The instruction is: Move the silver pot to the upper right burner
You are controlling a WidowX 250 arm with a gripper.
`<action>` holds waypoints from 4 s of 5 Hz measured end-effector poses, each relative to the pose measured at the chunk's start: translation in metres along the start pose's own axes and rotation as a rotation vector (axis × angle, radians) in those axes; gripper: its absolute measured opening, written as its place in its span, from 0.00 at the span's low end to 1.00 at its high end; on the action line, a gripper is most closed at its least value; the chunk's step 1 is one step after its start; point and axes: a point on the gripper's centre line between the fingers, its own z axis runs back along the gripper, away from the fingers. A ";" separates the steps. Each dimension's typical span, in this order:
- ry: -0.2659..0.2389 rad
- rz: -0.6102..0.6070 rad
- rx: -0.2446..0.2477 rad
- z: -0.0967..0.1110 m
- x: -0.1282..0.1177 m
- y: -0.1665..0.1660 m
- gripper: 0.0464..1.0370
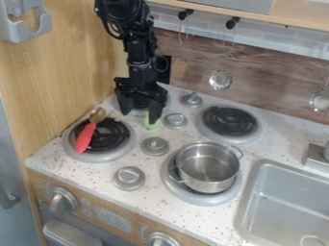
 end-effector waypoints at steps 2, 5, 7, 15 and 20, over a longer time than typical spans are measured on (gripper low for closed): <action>0.087 -0.058 -0.051 -0.028 -0.022 -0.023 0.96; -0.032 -0.429 -0.093 0.035 -0.030 -0.148 0.96; -0.079 -0.521 -0.145 0.031 -0.045 -0.215 0.96; -0.066 -0.543 -0.082 -0.013 -0.049 -0.210 0.02; -0.310 -0.746 0.065 -0.033 0.062 -0.223 0.01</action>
